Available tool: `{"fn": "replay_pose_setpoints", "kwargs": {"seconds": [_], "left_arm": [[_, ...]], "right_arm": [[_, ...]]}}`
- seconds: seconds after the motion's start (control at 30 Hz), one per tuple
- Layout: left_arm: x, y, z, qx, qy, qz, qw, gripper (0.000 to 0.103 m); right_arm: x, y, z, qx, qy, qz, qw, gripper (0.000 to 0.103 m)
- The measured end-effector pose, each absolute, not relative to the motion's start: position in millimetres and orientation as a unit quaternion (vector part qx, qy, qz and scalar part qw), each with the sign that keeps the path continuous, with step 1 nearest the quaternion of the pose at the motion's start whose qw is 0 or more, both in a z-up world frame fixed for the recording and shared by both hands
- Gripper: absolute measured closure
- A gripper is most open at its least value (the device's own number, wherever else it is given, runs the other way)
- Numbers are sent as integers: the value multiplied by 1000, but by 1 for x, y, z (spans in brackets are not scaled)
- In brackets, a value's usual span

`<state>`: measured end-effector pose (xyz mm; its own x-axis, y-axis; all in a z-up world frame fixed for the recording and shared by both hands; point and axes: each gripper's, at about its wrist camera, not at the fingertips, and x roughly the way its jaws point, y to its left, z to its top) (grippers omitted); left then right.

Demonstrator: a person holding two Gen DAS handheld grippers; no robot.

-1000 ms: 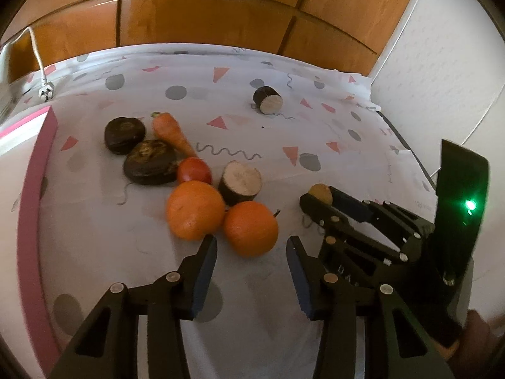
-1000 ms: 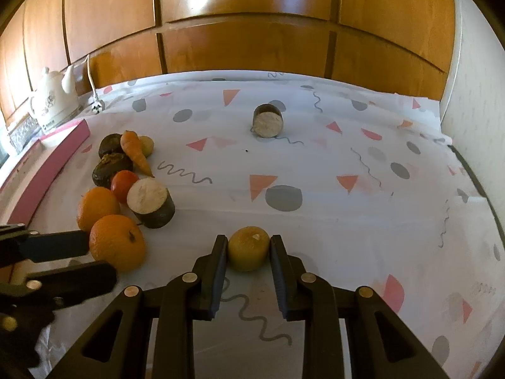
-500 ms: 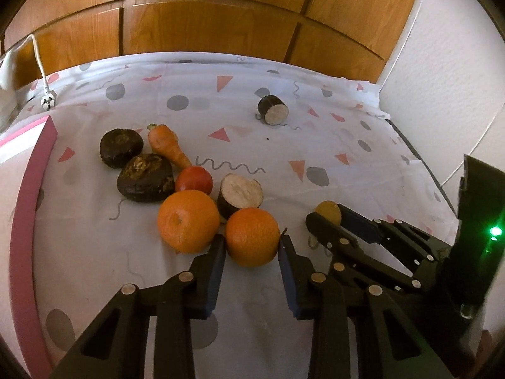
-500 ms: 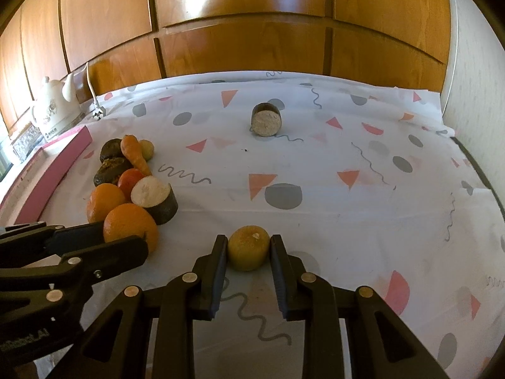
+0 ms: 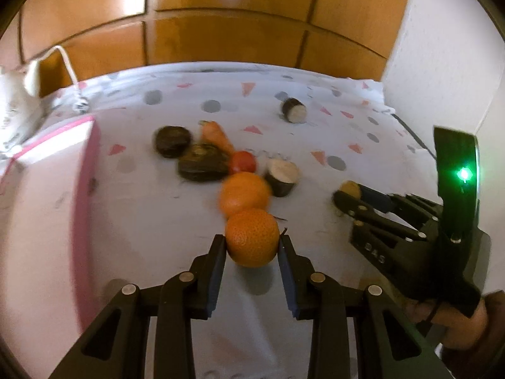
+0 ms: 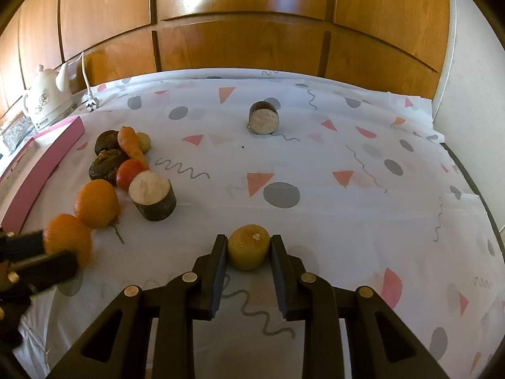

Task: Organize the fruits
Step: 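Grasp an orange with the left gripper while the right gripper holds the yellow fruit, then carry the orange and yellow fruit into the pink tray and open both grippers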

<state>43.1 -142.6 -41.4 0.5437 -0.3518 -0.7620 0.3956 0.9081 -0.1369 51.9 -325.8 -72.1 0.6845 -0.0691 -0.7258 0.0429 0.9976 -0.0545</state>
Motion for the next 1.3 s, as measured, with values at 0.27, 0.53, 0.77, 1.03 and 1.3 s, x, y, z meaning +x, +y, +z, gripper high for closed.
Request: {"fn": "replay_pose_setpoints", "kwargs": {"seconds": [0.27, 0.53, 0.77, 1.03, 1.3], "left_arm": [[45, -113, -34, 17, 414, -174, 893, 69], [44, -90, -15, 8, 386, -145, 911, 69], [45, -59, -4, -12, 374, -115, 920, 69], [51, 5, -3, -45, 374, -47, 925, 69], [58, 71, -15, -66, 391, 35, 918, 68]], "right_arm": [[43, -314, -70, -28, 400, -39, 915, 76], [30, -290, -44, -22, 388, -5, 921, 76], [33, -247, -14, -16, 369, 74, 927, 76], [38, -178, -2, -20, 374, 182, 909, 76], [62, -114, 1, -6, 388, 251, 887, 76]]}}
